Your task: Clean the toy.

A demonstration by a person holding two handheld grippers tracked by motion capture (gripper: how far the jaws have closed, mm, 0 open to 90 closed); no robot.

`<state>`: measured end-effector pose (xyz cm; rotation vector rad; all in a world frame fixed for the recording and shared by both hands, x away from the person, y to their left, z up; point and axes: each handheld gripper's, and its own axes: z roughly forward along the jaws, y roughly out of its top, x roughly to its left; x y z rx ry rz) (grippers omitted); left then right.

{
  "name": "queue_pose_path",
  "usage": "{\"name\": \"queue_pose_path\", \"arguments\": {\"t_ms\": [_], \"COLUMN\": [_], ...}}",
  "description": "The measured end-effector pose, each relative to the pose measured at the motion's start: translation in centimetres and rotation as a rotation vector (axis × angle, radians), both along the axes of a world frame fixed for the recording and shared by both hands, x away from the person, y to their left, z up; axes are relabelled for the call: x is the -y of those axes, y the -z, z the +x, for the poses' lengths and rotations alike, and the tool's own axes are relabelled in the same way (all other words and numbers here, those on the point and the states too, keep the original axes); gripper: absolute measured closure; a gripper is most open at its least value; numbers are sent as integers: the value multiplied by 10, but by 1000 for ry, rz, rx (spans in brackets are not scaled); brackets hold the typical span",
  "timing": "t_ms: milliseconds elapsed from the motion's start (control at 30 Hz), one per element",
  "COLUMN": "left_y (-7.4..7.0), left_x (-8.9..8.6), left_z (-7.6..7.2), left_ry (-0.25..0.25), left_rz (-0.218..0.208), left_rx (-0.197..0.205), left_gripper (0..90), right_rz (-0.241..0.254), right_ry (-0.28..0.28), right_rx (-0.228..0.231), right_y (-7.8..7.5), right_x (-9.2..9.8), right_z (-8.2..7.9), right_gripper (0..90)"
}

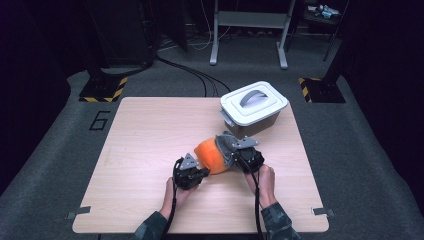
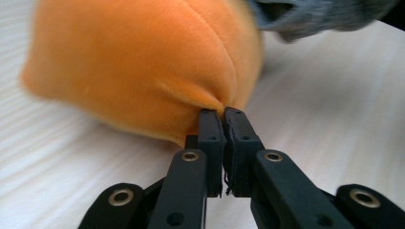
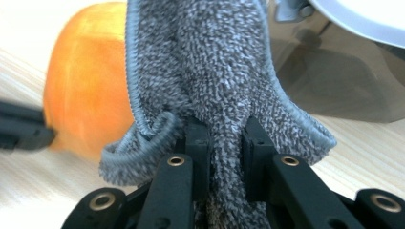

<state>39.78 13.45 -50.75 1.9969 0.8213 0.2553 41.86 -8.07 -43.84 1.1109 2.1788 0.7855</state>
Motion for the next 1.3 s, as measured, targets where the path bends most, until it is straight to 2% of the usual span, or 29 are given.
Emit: {"name": "queue_pose_path", "arguments": {"t_ms": [33, 100, 167, 233, 300, 367, 400, 433, 567, 700, 800, 833, 933, 967, 1033, 1067, 1100, 1133, 1167, 1200, 1300], "left_y": [0, 0, -3, -7, -11, -15, -16, -17, -18, -15, -11, -11, -12, -13, -12, -13, -13, -13, -13, -14, -15], "left_x": [1, -3, -10, -18, -26, -34, -36, -40, -45, -45, -42, -42, -40, -40, -38, -36, -36, -35, -33, -32, -26], "left_z": [0, 0, 1, 3, 6, 12, 15, 20, 35, 52, 60, 60, 57, 56, 53, 50, 49, 47, 45, 43, 34], "left_ry": [2, 1, -4, -21, -50, -80, -97, -105, -145, -124, -78, -65, -43, -39, -35, -37, -30, -31, -38, -24, -4], "left_rz": [4, -12, -31, -31, -29, -10, -10, 14, 48, 72, 65, 52, 50, 62, 52, 63, 59, 55, 51, 47, 48], "left_rx": [4, -11, -17, -13, 0, 12, 6, 18, 9, -17, -34, -32, -24, -24, -23, -28, -24, -28, -30, -27, -29], "left_gripper": [867, 826, 738, 627, 590, 567, 553, 536, 494, 461, 454, 494, 566, 581, 582, 583, 581, 580, 577, 576, 569], "right_rz": [-6, -16, -4, 3, 7, 8, 2, 3, -7, -16, -16, -16, -21, -27, -30, -35, -43, -34, -40, -38, -40], "right_ry": [9, 7, 9, 6, 11, 13, 10, 11, 11, 16, 15, 14, 17, 20, 24, 36, 27, 32, 23, 11, -19], "right_rx": [-4, -19, -31, -28, -33, -31, -32, -34, -32, -33, -34, -33, -26, -21, -5, 6, 30, 35, 48, 59, 61], "right_y": [2, 8, 13, 16, 17, 18, 18, 18, 18, 20, 21, 21, 20, 19, 17, 14, 9, 5, 3, 0, -7], "right_x": [-2, -2, 1, 5, 7, 8, 8, 9, 10, 11, 12, 12, 13, 13, 13, 12, 11, 10, 9, 7, 0], "right_z": [2, 7, 11, 13, 14, 15, 16, 16, 18, 19, 20, 20, 19, 18, 14, 11, 6, 2, 0, -2, -9], "right_gripper": [769, 770, 771, 770, 770, 770, 770, 770, 771, 771, 771, 770, 770, 770, 769, 769, 770, 769, 769, 770, 770]}}
